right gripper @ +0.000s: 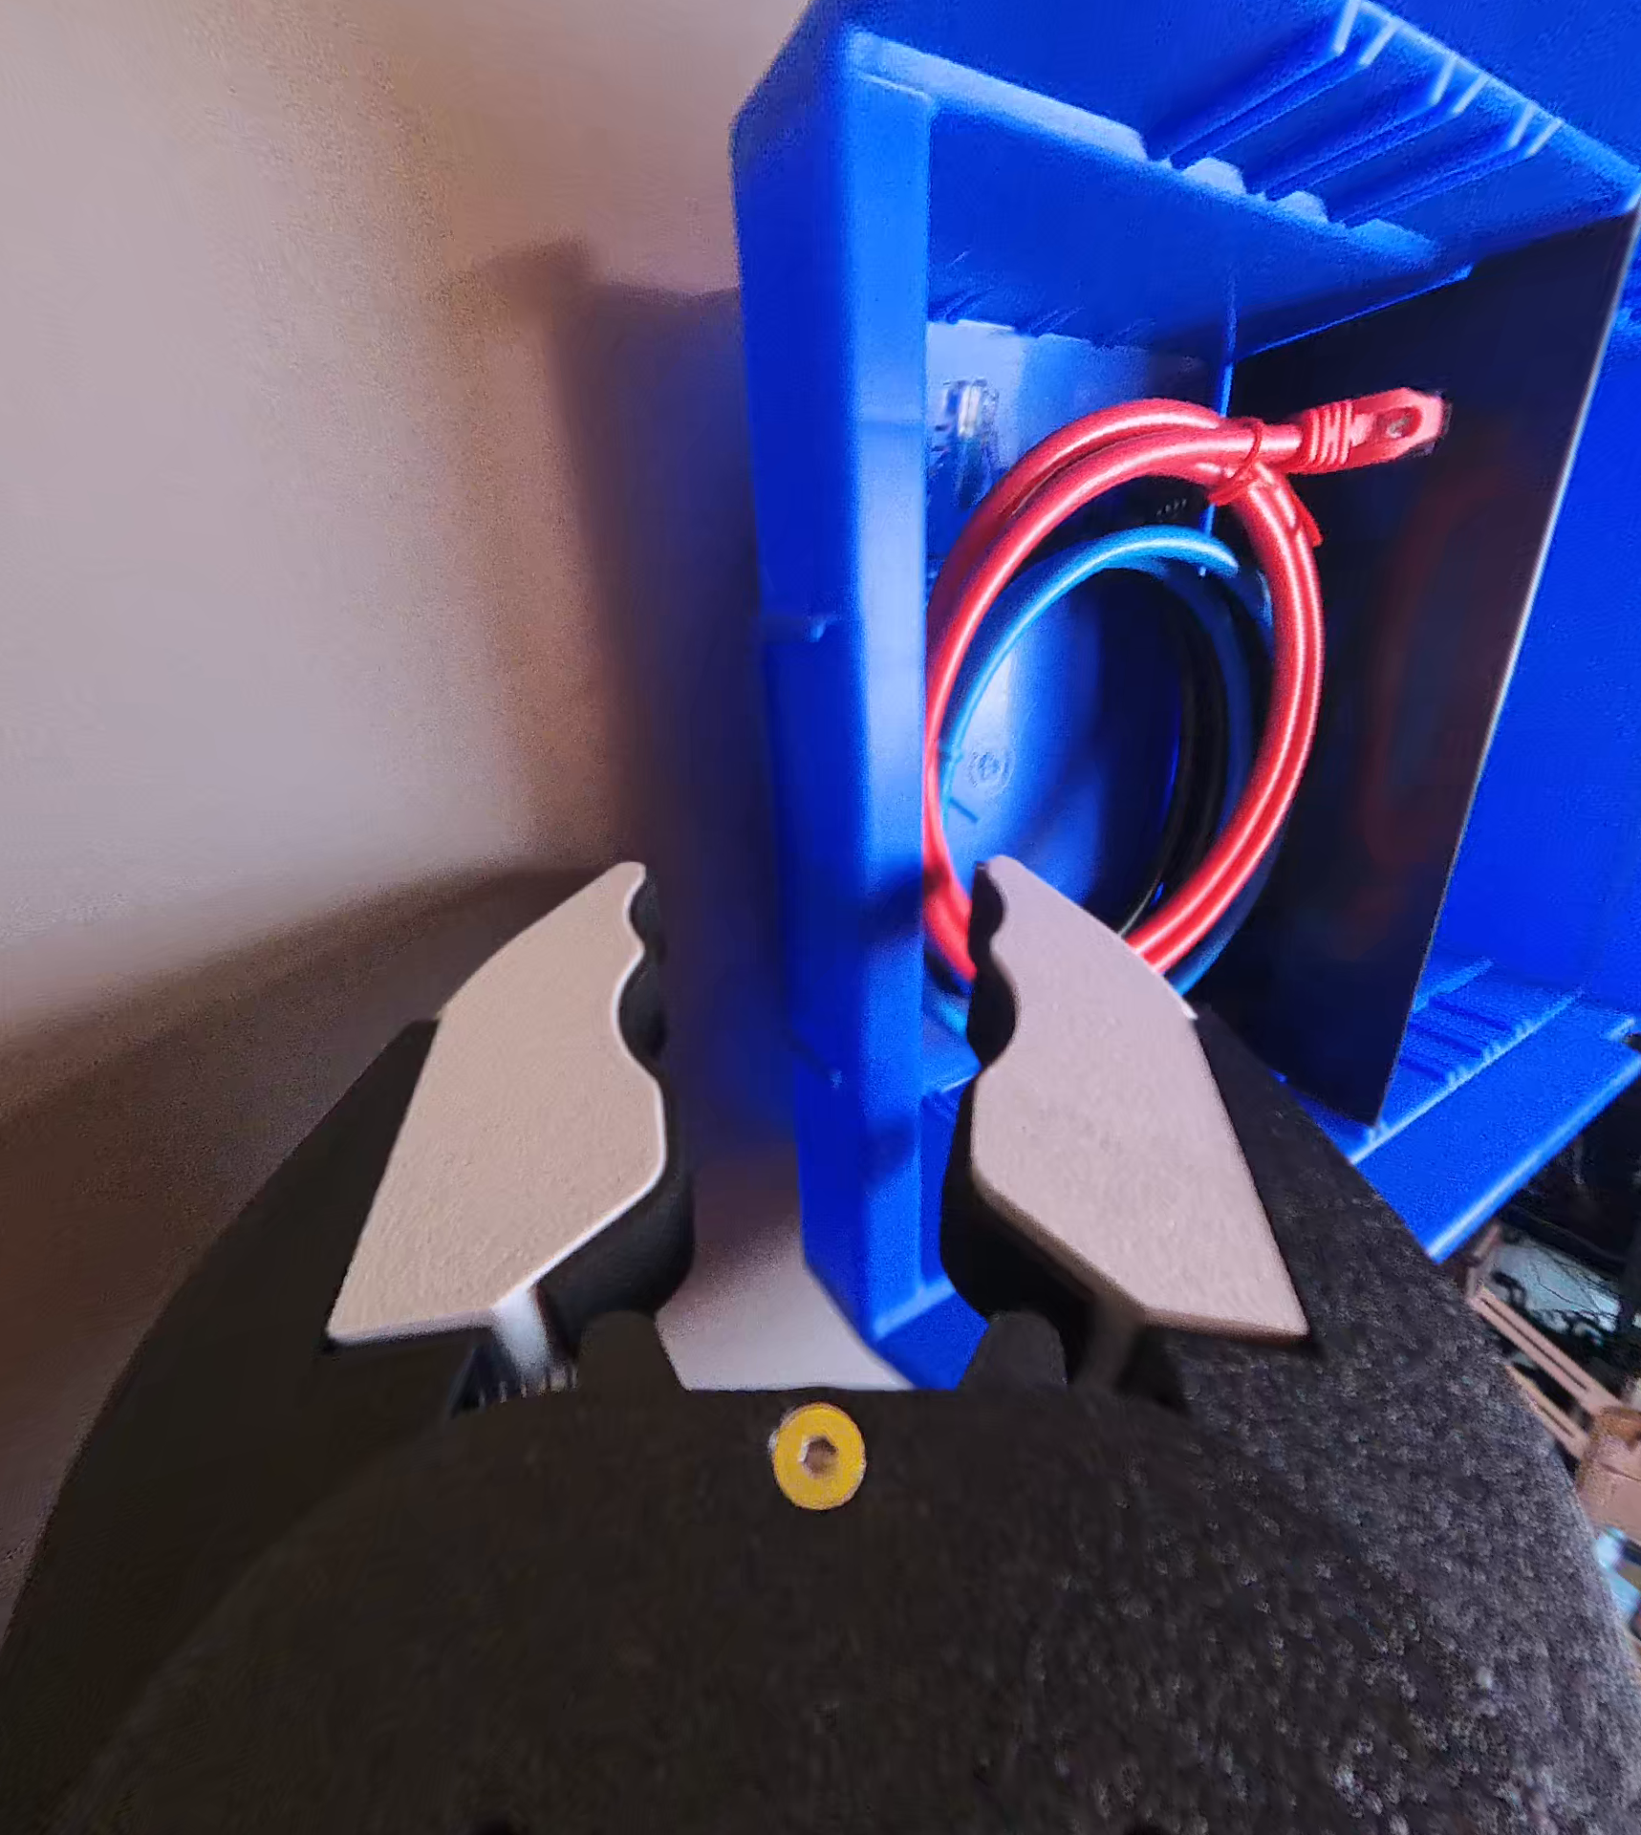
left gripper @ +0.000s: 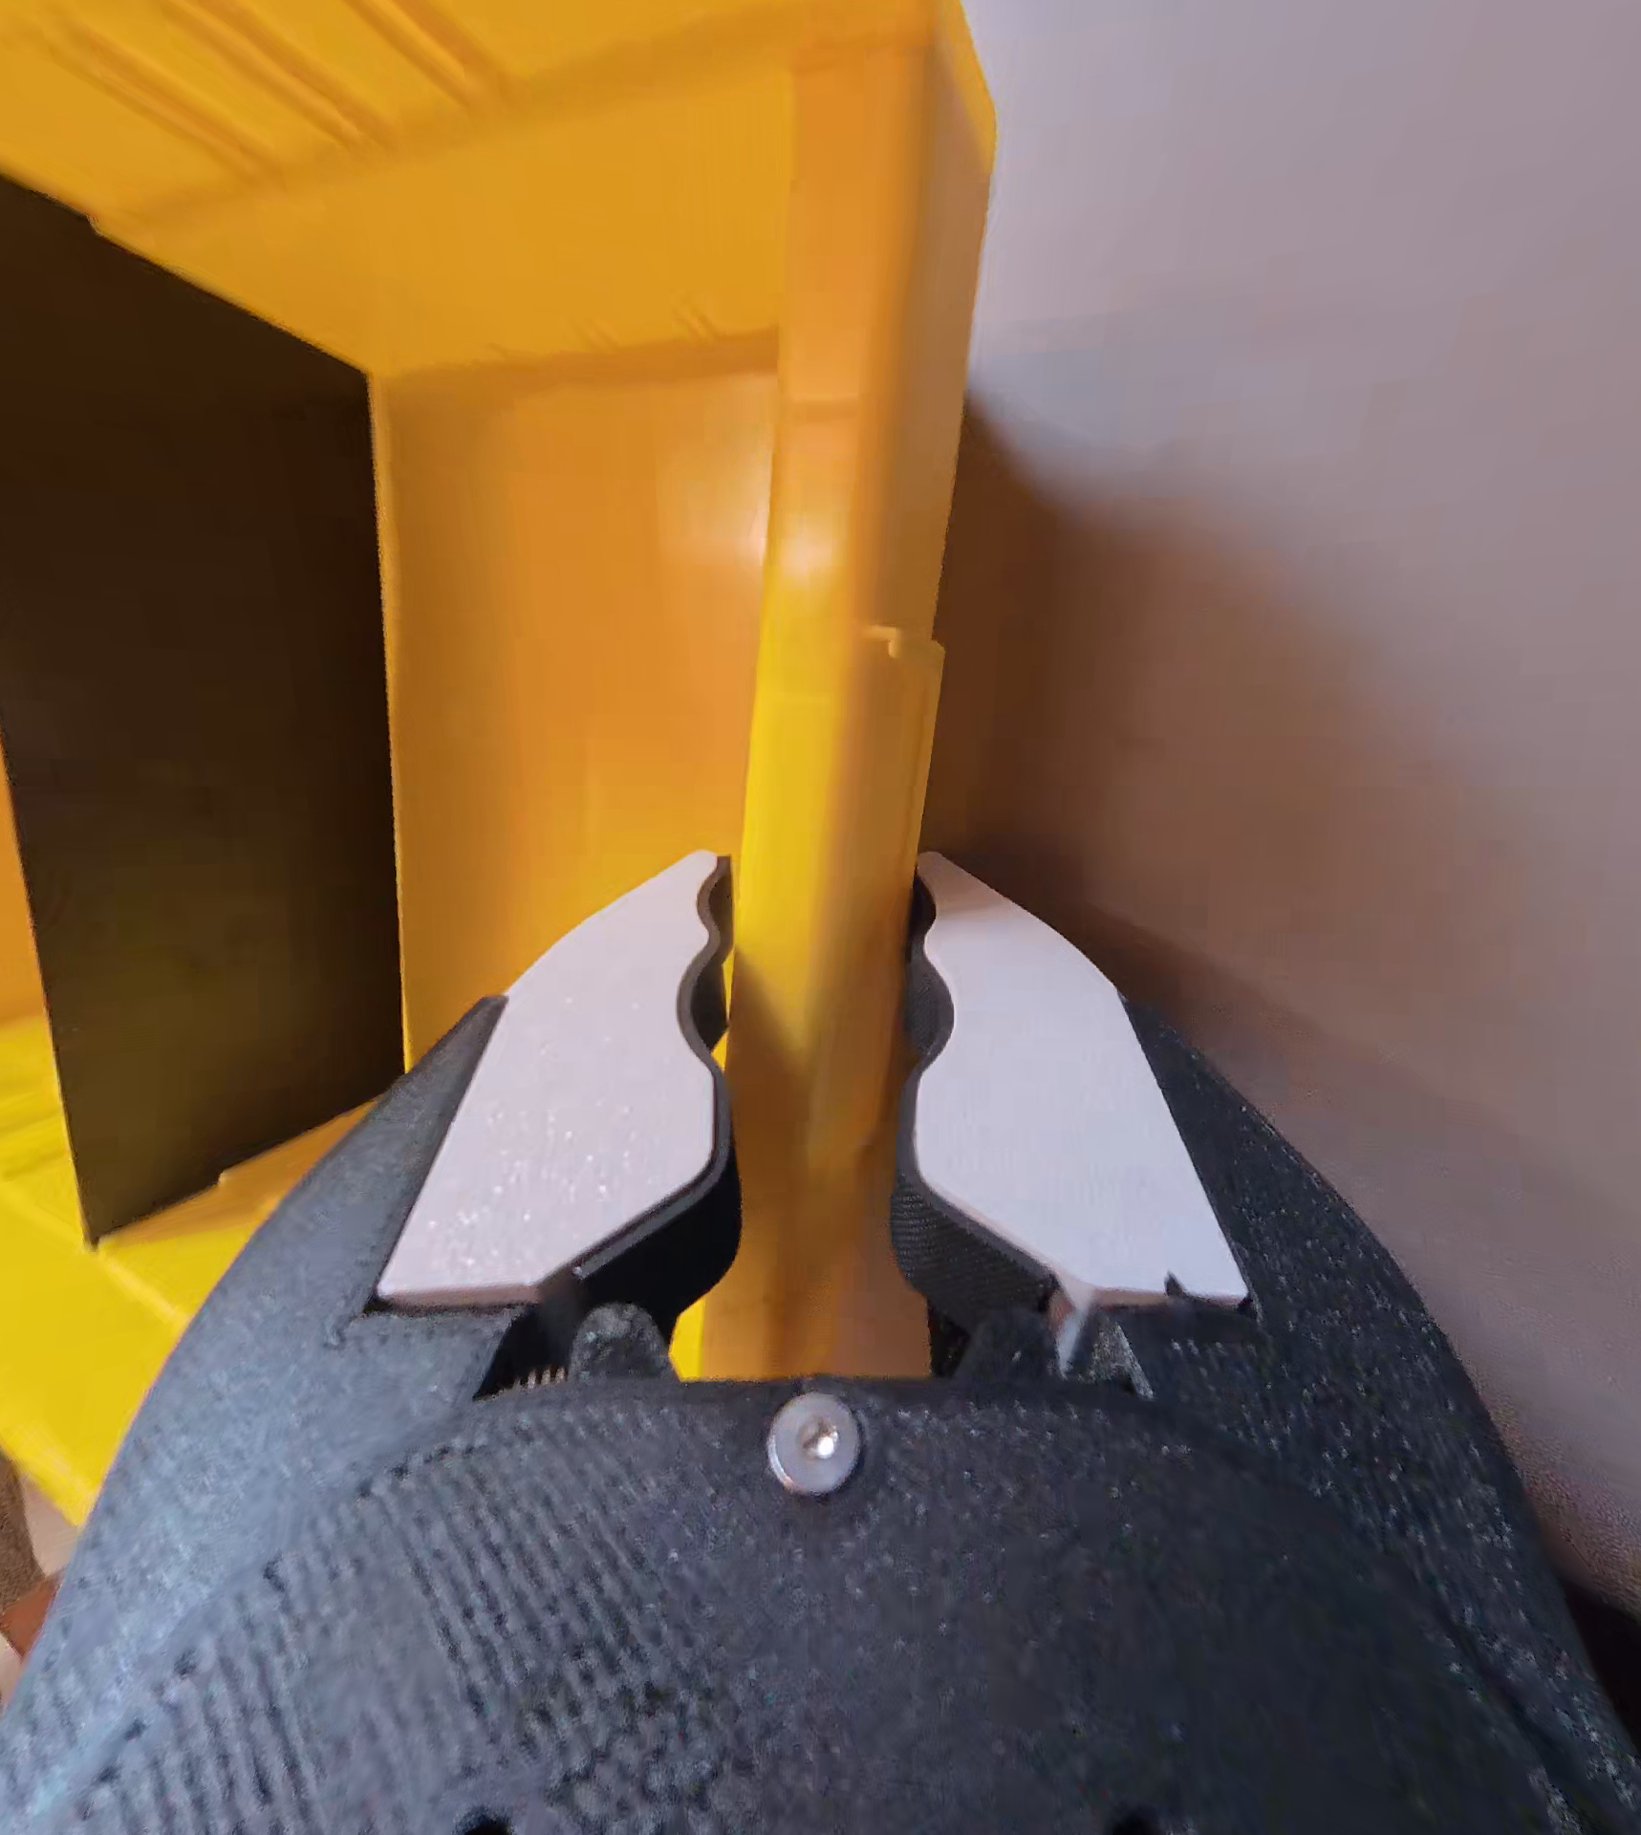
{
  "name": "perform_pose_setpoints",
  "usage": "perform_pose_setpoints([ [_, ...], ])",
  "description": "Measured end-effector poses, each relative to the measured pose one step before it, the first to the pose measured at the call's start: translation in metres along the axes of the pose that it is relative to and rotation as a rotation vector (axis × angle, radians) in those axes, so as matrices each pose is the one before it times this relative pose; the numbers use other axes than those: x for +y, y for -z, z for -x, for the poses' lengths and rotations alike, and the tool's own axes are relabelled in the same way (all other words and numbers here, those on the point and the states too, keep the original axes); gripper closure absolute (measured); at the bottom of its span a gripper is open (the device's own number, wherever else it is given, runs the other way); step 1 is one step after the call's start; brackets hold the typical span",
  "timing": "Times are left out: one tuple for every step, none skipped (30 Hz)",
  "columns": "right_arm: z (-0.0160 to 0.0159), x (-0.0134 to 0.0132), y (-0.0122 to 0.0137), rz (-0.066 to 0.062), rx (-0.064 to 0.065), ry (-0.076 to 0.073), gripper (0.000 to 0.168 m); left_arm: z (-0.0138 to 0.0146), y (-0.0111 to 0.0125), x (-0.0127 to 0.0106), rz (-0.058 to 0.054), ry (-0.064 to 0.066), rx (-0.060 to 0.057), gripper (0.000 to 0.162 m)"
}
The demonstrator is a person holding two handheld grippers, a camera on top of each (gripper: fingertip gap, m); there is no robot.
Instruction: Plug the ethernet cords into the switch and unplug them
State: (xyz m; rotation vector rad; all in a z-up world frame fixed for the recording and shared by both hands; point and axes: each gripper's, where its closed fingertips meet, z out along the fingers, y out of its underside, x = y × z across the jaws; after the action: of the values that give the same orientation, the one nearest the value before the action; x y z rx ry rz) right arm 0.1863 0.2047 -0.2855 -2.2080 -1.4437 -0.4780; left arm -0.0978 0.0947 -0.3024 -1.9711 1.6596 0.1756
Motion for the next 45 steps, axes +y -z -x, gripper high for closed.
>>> perform_pose_setpoints([
  [-0.003,-0.00058,-0.00937,0.0192,0.0051,0.0152,0.124,0.00919,-0.00338,-0.00275,0.0025,0.0239,-0.0426,0.126],
  [-0.00311,-0.0016,-0.00526,0.0028,0.0213,0.026,0.137,0.00722,-0.00065,0.00016,0.0119,0.0245,-0.0344,0.116],
  [0.00027,-0.0021,0.00001,-0.012,0.0146,0.0249,0.137,0.00068,0.0028,-0.00194,-0.0113,0.0307,-0.0021,0.111],
  [0.00379,-0.00063,0.00239,-0.0068,0.0019,0.0111,0.138,-0.0008,0.00626,-0.00568,-0.0486,0.036,-0.0033,0.11],
  [0.007,-0.00129,0.00475,-0.02,-0.0029,0.0095,0.138,-0.00283,0.00838,-0.00727,-0.0646,0.0372,0.0058,0.112],
  [0.01038,-0.00218,0.00682,-0.0305,-0.0065,0.013,0.138,-0.00579,0.00908,-0.00781,-0.065,0.0374,0.0213,0.111],
  [0.01304,-0.00326,0.00838,-0.0326,-0.0096,0.0116,0.138,-0.00759,0.00886,-0.00822,-0.0641,0.0404,0.0283,0.112],
  [0.01505,-0.00364,0.00948,-0.0259,-0.0097,0.0142,0.138,-0.00996,0.00751,-0.0083,-0.062,0.0436,0.0385,0.113],
  [0.0158,-0.004,0.00987,-0.0202,-0.0067,0.0213,0.138,-0.0119,0.00562,-0.00804,-0.0576,0.0448,0.0485,0.113],
  [0.0157,-0.00415,0.00962,-0.0168,-0.0042,0.0166,0.138,-0.01249,0.00317,-0.00771,-0.0539,0.0466,0.0502,0.113],
  [0.01453,-0.00335,0.00915,-0.0085,-0.0012,0.0072,0.138,-0.01222,0.00066,-0.00592,-0.0402,0.0434,0.0476,0.113],
  [0.0131,-0.00256,0.00848,-0.0062,0.0039,0.0104,0.138,-0.01043,-0.0018,-0.00385,-0.0278,0.041,0.0346,0.113],
  [0.01167,-0.00301,0.00772,-0.0087,0.0051,0.0094,0.138,-0.00949,-0.00375,-0.00247,-0.021,0.0362,0.0288,0.112],
  [0.01059,-0.00404,0.00663,-0.0143,0.0021,0.002,0.138,-0.00797,-0.00503,-0.00109,-0.015,0.0269,0.0202,0.111],
  [0.00957,-0.0041,0.0059,-0.0151,-0.0009,0.0,0.138,-0.00508,-0.00588,0.0,-0.0081,0.0235,0.0046,0.11],
  [0.00902,-0.00397,0.00534,-0.0134,-0.0045,0.0018,0.137,-0.00212,-0.00598,0.00062,-0.0012,0.0196,-0.0082,0.108],
  [0.00794,-0.00455,0.00504,-0.0175,-0.0023,0.0038,0.137,-0.00227,-0.00565,0.00067,0.0023,0.0134,-0.0031,0.103],
  [0.0066,-0.00455,0.00487,-0.0185,0.0022,0.0043,0.137,-0.00349,-0.00444,-0.00017,0.0008,0.0206,0.0074,0.099],
  [0.00618,-0.00368,0.00472,-0.0131,-0.0024,0.0041,0.137,-0.00709,-0.00298,-0.0022,-0.0101,0.0239,0.0309,0.095],
  [0.00584,-0.00337,0.00518,-0.0131,-0.0066,0.0008,0.137,-0.0055,-0.00175,-0.00334,-0.0175,0.0271,0.0221,0.094],
  [0.00407,-0.00414,0.00577,-0.0211,0.0013,-0.0026,0.137,-0.00177,-0.00069,-0.00376,-0.0214,0.0186,-0.0006,0.093],
  [0.0032,-0.00259,0.00567,-0.0148,0.0002,-0.0025,0.137,0.00017,0.00004,-0.00322,-0.0189,0.0038,-0.0115,0.094],
  [0.00454,-0.00168,0.00495,-0.0118,-0.0096,-0.0008,0.137,0.00072,0.0003,-0.00304,-0.0185,-0.0011,-0.0136,0.097],
  [0.00533,-0.00221,0.00459,-0.0152,-0.0053,0.0077,0.137,0.0002,-0.00022,-0.00201,-0.0133,0.005,-0.01,0.102],
  [0.00478,-0.00205,0.00435,-0.0154,0.0016,0.0068,0.137,0.00099,-0.00059,-0.00058,-0.0044,0.0092,-0.0136,0.105],
  [0.00304,-0.00266,0.00513,-0.0259,0.0046,-0.0097,0.136,0.00135,-0.00028,0.00064,0.0015,-0.0039,-0.0118,0.111],
  [0.00182,-0.00458,0.00786,-0.0522,-0.0049,-0.0449,0.136,-0.00123,0.00043,0.00078,0.0022,-0.0008,0.0043,0.112],
  [0.00093,-0.00788,0.01296,-0.0856,-0.0253,-0.0763,0.131,0.00088,0.00008,0.00276,0.0155,-0.0009,-0.0141,0.116],
  [-0.00276,-0.01017,0.0174,-0.1092,-0.019,-0.1066,0.125,0.0011,0.00015,0.00269,0.0121,-0.0103,-0.022,0.12],
  [-0.006,-0.01231,0.02016,-0.1288,-0.0079,-0.1232,0.12,0.00035,0.00017,0.00202,0.0094,-0.0073,-0.0212,0.122],
  [-0.01222,-0.01018,0.02053,-0.1168,0.0357,-0.1162,0.114,0.00029,0.00046,0.00078,0.0011,-0.0039,-0.0197,0.124],
  [-0.02041,-0.00578,0.01966,-0.0923,0.0994,-0.088,0.108,0.0,0.00096,-0.0004,-0.004,0.0026,-0.0155,0.126],
  [-0.02389,-0.00176,0.01769,-0.071,0.1307,-0.0585,0.105,-0.00031,0.00129,-0.00153,-0.01,0.0022,-0.0155,0.127],
  [-0.02052,0.00443,0.01158,-0.0322,0.1136,-0.0463,0.1,-0.00044,0.00106,-0.00162,-0.0106,0.0009,-0.0155,0.129],
  [-0.01048,0.01024,0.0038,0.0046,0.0598,-0.0427,0.094,-0.00069,0.00079,-0.00161,-0.0116,0.0087,-0.0124,0.13],
  [-0.00197,0.01604,-0.00202,0.0403,0.0199,-0.0372,0.091,-0.00158,0.00062,-0.00186,-0.0141,0.0166,-0.0075,0.131],
  [-0.00133,0.01909,-0.00502,0.0571,0.0214,-0.0233,0.091,-0.00327,0.0013,-0.00278,-0.0205,0.0124,-0.0015,0.132],
  [-0.00176,0.01688,-0.00513,0.0398,0.0224,-0.0284,0.095,-0.00419,0.00215,-0.00319,-0.022,-0.0044,-0.0088,0.134],
  [0.00871,0.0105,-0.00254,0.0062,-0.0539,-0.0648,0.102,-0.00535,0.00219,-0.00381,-0.027,-0.0119,-0.0124,0.135],
  [0.00441,0.00366,0.00086,-0.0309,-0.0246,-0.081,0.113,-0.00361,0.00231,-0.00527,-0.0338,-0.012,-0.0256,0.135],
  [-0.00075,-0.00054,0.00441,-0.0316,0.018,0.0013,0.12,-0.0035,0.00334,-0.00605,-0.0313,-0.0119,-0.0127,0.136],
  [-0.00145,-0.00462,0.00638,-0.0354,0.0311,0.0362,0.13,-0.00264,0.00359,-0.00641,-0.0309,-0.0099,-0.0116,0.136],
  [-0.00128,-0.00719,0.00624,-0.0448,0.0334,0.0511,0.138,-0.00266,0.0034,-0.00615,-0.023,-0.0186,-0.015,0.136],
  [-0.00178,-0.00942,0.00583,-0.043,0.0324,0.0592,0.145,-0.0021,0.00433,-0.00611,-0.0138,-0.0411,-0.0207,0.136],
  [-0.00091,-0.01215,0.00443,-0.039,0.0221,0.0442,0.147,-0.00219,0.00595,-0.00873,-0.0191,-0.0326,-0.0162,0.136],
])
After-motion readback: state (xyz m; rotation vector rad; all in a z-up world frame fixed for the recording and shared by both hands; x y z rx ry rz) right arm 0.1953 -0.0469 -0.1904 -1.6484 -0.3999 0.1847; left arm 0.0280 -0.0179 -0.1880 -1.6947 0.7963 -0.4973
